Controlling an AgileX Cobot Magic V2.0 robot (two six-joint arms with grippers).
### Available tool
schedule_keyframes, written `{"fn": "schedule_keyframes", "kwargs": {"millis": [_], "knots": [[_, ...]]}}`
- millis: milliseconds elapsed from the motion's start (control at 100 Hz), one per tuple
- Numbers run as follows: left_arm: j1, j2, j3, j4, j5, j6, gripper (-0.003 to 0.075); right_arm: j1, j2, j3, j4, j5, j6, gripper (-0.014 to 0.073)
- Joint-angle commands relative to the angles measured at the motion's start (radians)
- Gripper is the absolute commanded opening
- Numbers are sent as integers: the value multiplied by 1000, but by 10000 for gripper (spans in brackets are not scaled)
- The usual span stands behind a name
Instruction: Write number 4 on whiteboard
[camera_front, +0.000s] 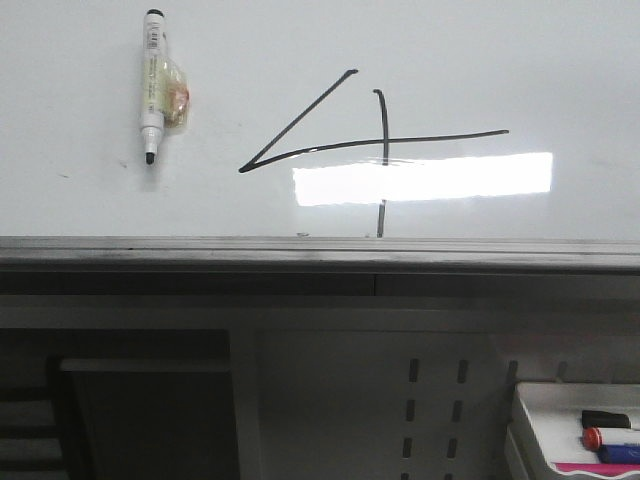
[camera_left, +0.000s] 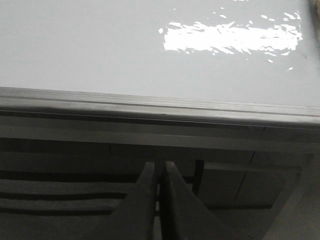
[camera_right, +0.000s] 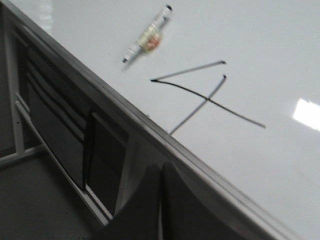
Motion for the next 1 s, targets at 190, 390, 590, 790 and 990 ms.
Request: {"fn": "schedule_keyframes", "kwargs": {"millis": [190, 390, 590, 790, 990], "knots": [[3, -21, 36, -12, -42, -9, -20, -346, -50, 256, -112, -330, 337, -51], [3, -21, 36, -12, -42, -9, -20, -465, -210, 272, -130, -39, 337, -51], [3, -21, 36, -14, -42, -9, -20, -483, -209, 272, -133, 7, 337, -51], [3, -21, 36, -14, -42, -9, -20, -483, -209, 272, -133, 7, 337, -51], [3, -21, 36, -14, -42, -9, -20, -483, -209, 272, -133, 7, 337, -51]]}}
